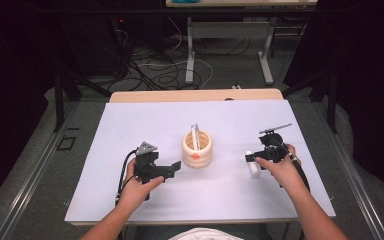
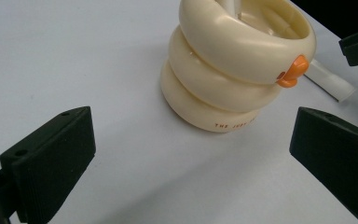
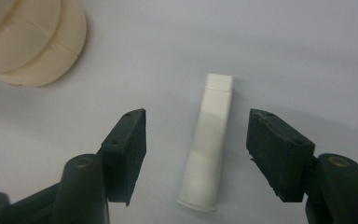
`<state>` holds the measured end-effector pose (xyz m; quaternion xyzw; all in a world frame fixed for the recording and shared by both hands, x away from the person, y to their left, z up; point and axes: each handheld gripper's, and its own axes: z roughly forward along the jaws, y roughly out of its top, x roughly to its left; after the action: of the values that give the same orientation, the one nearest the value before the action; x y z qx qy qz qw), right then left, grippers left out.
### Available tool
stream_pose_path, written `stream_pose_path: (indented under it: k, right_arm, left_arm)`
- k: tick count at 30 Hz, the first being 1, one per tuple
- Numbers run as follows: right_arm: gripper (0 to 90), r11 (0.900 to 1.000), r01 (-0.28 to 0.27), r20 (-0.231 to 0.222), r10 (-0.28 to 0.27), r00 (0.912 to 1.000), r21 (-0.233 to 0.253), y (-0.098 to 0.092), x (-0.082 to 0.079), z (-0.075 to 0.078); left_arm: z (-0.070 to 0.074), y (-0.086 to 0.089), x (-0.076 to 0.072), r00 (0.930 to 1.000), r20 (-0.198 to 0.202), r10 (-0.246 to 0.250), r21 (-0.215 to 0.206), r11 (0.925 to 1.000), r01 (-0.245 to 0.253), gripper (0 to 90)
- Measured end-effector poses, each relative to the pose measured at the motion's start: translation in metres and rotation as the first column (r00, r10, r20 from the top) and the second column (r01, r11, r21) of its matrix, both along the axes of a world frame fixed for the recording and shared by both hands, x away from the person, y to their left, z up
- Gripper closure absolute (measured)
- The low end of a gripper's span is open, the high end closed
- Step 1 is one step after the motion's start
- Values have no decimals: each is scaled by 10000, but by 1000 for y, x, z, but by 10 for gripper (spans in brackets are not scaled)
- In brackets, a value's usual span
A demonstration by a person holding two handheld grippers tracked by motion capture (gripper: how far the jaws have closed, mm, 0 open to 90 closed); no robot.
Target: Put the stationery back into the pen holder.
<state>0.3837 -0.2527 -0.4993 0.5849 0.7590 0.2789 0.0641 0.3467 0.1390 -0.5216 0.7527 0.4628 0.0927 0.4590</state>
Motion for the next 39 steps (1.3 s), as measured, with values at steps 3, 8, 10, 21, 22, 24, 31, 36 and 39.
stream_pose_path:
  k: [3, 8, 10, 21, 22, 24, 31, 36, 39]
  right_arm:
    - [416, 9998, 9, -82, -11, 10000, -192, 0, 1, -3]
    - [480, 9999, 118, -460, -122, 9989, -87, 1, 1, -7]
    - [500, 9999, 117, -646, -122, 9978, -79, 1, 1, -9]
    - [546, 9987, 417, -1217, -449, 9916, -290, -2, 2, -17]
    - [550, 9986, 412, -1308, -453, 9904, -341, -2, 3, -17]
    - [560, 9982, 457, -1415, -508, 9886, -395, -2, 3, -18]
    - [608, 9981, 447, -1686, -511, 9844, -416, -1, 3, -23]
    - [621, 9980, 426, -1783, -504, 9827, -472, 0, 3, -26]
    - [624, 9982, 376, -1988, -463, 9789, -473, 1, 3, -28]
  left_arm:
    - [0, 0, 0, 10000, -14, -27, -2, 10000, 27, 1]
    - [-1, -1, 0, 10000, 12, -11, 3, 10000, 11, 1]
    - [-1, -1, 0, 10000, -1, -15, 10, 10000, 15, 1]
    - [-1, -1, 0, 10000, 10, -95, 112, 9999, 95, 1]
    - [-1, -1, 0, 10000, 9, -95, 112, 9999, 95, 1]
    - [-2, -1, 0, 10000, 5, -81, 121, 9999, 81, 1]
    - [-2, -2, 0, 9999, -31, -144, 152, 9998, 144, 1]
    - [-2, -2, 0, 9999, -33, -144, 147, 9998, 144, 1]
    - [-2, -2, 0, 9999, -26, -127, 154, 9998, 127, 1]
